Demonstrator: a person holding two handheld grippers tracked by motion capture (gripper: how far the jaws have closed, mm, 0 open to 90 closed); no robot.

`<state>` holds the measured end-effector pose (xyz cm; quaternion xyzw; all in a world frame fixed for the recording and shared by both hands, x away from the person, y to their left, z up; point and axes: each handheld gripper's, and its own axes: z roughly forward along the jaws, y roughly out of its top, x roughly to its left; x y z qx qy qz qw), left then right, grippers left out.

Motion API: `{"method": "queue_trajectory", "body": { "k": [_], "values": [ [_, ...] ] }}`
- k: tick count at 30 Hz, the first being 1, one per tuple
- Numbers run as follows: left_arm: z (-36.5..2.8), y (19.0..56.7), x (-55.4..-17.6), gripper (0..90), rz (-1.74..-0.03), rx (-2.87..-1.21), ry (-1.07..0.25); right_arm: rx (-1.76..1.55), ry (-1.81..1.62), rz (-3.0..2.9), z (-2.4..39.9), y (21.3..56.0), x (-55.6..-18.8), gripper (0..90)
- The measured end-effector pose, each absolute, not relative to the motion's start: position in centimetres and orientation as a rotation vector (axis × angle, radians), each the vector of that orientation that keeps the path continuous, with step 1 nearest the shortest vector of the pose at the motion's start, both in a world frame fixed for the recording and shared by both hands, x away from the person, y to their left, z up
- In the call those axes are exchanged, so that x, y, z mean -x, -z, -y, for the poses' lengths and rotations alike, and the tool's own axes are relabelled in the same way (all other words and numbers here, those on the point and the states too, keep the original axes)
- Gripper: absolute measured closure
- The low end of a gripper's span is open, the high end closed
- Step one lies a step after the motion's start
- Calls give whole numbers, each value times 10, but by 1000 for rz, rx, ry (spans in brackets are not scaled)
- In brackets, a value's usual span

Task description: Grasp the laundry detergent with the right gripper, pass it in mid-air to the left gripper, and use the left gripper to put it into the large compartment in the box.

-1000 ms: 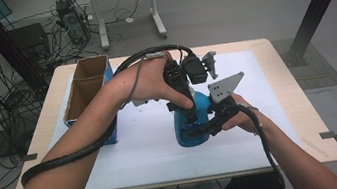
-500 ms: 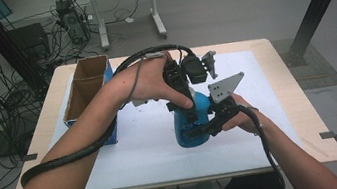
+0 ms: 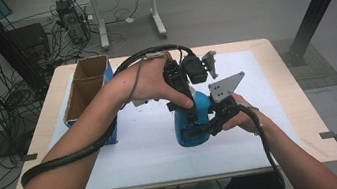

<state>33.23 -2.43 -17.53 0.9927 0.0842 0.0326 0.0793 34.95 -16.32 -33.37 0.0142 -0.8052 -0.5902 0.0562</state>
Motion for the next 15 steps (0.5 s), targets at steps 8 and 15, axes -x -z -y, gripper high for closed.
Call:
{"method": "queue_trajectory", "body": {
  "k": [8,15],
  "values": [
    [24,176,-331,100,-229,-2974,-90,-48,1791,2441,163,334,-349,433],
    [23,176,-332,102,-229,-2973,-94,-49,1792,2443,162,333,-349,433]
  ]
}}
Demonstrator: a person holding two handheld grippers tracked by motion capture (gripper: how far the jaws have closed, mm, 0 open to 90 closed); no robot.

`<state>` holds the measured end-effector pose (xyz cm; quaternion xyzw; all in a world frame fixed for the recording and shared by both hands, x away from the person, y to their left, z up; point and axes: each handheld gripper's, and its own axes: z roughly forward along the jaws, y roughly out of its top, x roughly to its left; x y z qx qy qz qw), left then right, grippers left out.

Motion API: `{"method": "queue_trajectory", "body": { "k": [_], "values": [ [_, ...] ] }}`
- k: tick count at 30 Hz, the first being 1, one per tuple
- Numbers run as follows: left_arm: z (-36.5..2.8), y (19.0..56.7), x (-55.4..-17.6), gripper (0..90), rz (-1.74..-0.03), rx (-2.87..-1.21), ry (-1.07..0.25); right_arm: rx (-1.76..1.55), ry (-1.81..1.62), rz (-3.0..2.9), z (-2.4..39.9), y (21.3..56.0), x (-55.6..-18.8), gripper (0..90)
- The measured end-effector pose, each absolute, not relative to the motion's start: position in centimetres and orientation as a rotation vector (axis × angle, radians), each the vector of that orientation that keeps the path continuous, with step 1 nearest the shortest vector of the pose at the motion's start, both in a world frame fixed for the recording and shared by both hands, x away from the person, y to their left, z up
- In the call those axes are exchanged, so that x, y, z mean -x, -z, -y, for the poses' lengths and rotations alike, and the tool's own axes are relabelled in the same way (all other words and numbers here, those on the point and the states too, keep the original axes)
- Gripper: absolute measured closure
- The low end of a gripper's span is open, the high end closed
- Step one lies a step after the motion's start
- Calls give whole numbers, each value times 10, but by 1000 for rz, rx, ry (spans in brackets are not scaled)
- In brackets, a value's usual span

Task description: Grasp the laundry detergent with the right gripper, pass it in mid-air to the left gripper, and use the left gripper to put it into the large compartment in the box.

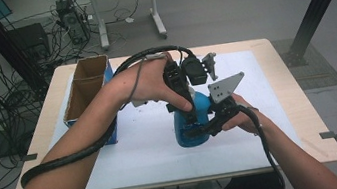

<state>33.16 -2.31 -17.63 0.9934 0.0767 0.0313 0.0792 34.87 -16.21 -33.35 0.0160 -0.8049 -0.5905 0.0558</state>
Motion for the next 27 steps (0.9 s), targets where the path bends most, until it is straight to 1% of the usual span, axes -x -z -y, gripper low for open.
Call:
{"method": "queue_trajectory", "body": {
  "k": [9,27],
  "values": [
    [23,175,-331,111,-215,-2971,-91,-54,1795,2444,162,332,-348,433],
    [25,175,-332,196,-180,-2970,-84,-61,1792,2444,160,331,-348,433]
  ]
}}
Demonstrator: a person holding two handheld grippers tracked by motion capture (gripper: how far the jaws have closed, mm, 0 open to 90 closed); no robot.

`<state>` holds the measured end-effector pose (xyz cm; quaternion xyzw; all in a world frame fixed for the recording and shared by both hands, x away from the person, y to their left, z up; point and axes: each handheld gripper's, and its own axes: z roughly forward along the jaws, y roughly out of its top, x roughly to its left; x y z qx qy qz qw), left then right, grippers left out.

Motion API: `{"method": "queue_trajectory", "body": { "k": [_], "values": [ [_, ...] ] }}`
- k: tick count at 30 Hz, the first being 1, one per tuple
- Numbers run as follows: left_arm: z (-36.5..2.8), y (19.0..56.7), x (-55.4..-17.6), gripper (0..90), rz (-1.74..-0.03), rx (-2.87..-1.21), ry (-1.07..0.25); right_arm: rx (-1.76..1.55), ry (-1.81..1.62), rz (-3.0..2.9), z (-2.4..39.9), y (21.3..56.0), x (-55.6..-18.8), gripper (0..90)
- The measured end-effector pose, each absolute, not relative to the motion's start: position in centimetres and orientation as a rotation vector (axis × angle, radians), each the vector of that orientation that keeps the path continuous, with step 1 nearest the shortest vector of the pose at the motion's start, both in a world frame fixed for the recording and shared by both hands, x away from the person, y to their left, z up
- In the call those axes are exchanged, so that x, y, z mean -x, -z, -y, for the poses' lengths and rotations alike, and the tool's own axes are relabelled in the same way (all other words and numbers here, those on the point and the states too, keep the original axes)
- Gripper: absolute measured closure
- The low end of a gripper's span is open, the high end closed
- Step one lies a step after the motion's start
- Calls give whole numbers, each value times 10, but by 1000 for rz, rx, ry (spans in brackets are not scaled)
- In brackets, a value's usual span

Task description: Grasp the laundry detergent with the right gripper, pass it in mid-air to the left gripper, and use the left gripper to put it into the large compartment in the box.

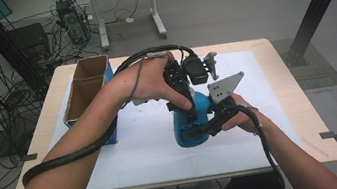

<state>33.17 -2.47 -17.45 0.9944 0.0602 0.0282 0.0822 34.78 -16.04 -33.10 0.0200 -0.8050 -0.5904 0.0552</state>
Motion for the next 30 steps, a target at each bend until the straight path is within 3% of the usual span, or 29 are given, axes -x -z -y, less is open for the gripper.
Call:
{"method": "queue_trajectory", "body": {
  "k": [30],
  "values": [
    [23,176,-334,370,-136,-2960,-58,-59,1796,2439,161,331,-348,433]
  ]
}}
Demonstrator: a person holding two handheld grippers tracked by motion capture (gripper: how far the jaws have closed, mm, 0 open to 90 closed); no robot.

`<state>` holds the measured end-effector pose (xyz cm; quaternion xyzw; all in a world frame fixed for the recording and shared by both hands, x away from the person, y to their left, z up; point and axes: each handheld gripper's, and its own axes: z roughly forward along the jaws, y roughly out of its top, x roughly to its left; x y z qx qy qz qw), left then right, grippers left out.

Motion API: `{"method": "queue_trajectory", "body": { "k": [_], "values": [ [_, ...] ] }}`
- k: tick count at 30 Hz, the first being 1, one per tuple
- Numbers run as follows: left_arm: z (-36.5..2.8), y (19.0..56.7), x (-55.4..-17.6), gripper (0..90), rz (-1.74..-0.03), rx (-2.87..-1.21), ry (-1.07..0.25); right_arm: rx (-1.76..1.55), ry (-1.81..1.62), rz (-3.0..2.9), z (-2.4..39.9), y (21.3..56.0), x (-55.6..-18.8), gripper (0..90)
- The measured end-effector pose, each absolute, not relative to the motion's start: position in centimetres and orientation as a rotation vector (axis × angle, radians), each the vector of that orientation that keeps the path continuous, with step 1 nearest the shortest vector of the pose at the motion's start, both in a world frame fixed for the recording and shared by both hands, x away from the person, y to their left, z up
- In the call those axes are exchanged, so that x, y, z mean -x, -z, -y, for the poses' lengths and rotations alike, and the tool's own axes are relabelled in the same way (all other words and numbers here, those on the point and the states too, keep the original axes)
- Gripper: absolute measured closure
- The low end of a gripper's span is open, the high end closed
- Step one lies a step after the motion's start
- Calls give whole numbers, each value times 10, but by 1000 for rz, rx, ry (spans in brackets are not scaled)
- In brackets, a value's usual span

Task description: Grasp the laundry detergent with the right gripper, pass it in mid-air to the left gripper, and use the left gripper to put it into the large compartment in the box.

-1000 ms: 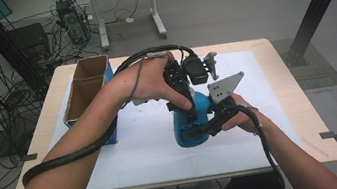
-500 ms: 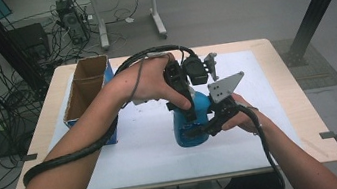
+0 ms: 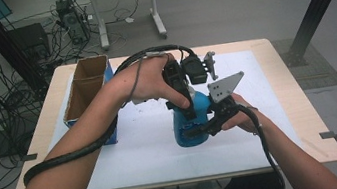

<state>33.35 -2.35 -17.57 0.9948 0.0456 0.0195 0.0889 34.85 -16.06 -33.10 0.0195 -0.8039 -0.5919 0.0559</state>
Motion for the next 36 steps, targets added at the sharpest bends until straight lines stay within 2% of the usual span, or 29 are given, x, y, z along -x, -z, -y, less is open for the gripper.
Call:
{"method": "queue_trajectory", "body": {
  "k": [36],
  "values": [
    [19,176,-333,376,-133,-2925,-80,-57,1799,2447,159,330,-349,433]
  ]
}}
